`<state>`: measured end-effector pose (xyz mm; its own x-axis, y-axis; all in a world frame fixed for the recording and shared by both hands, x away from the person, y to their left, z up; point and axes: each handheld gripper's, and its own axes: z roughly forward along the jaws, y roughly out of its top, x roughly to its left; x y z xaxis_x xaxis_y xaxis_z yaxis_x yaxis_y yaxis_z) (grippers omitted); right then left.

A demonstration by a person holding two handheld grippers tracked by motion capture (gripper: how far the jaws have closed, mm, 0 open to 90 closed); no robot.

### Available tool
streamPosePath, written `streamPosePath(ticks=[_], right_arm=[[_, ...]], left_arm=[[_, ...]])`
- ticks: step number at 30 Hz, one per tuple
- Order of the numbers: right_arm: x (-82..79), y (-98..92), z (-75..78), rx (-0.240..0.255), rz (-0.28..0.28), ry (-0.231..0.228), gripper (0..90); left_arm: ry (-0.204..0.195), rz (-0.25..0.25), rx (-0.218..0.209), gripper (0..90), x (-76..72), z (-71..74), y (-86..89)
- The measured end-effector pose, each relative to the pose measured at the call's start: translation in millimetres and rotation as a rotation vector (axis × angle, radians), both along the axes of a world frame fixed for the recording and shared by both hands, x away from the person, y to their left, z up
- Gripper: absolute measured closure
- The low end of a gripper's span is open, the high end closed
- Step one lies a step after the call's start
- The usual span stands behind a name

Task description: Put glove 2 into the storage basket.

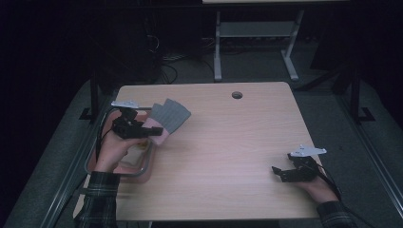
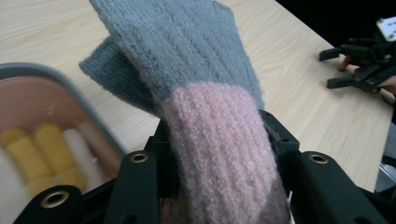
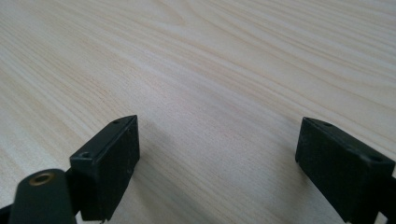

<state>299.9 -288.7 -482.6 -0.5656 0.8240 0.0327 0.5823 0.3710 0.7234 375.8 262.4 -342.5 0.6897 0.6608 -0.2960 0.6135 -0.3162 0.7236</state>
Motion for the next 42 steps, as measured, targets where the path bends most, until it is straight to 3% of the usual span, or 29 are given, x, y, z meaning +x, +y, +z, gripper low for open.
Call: streamPosePath(ticks=[13, 24, 29, 42], right_arm=[[0.0, 0.0, 0.0, 0.000, 0.000, 0.001, 13.3], [0.0, -0.1, 0.0, 0.000, -0.003, 0.001, 13.3], [0.1, -0.1, 0.0, -0.001, -0.002, 0.000, 13.3], [0.0, -0.1, 0.0, 0.000, -0.004, 0.001, 13.3]], left_arm=[[-0.015, 0.111, -0.014, 56.8, -11.2, 4.5, 49.5], [0.003, 0.214, 0.022, 56.7, -20.5, -6.3, 84.5], [0.015, 0.241, 0.037, 56.7, -19.6, -13.2, 90.0], [0.080, 0.236, 0.058, 56.3, -11.5, -36.5, 84.9]])
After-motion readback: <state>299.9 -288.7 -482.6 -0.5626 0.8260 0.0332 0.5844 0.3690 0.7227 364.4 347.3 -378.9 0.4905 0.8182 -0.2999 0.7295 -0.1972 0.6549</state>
